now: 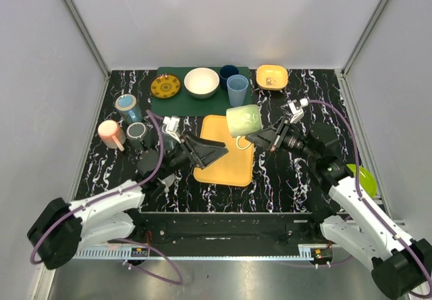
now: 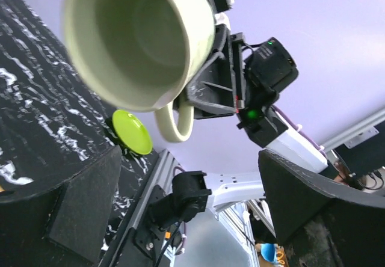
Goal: Turn the mug right side up
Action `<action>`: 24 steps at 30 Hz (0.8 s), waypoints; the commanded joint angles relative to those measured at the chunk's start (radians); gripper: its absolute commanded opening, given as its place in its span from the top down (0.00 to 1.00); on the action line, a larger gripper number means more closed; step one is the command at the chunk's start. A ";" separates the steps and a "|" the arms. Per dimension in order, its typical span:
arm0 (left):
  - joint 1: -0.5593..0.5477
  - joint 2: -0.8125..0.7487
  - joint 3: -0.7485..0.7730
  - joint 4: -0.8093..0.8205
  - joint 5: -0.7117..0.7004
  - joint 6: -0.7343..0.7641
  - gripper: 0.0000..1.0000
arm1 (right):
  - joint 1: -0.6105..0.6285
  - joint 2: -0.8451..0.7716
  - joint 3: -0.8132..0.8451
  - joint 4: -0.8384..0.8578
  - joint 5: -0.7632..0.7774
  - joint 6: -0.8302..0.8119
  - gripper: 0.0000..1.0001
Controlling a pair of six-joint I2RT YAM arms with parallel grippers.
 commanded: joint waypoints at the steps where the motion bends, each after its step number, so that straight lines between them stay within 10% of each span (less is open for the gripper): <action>1: -0.041 0.086 0.098 0.130 0.052 -0.007 0.01 | 0.002 0.010 0.036 0.229 -0.079 0.049 1.00; 24: -0.049 0.322 0.247 0.291 0.040 -0.125 0.53 | 0.090 0.045 0.071 0.114 -0.073 -0.100 1.00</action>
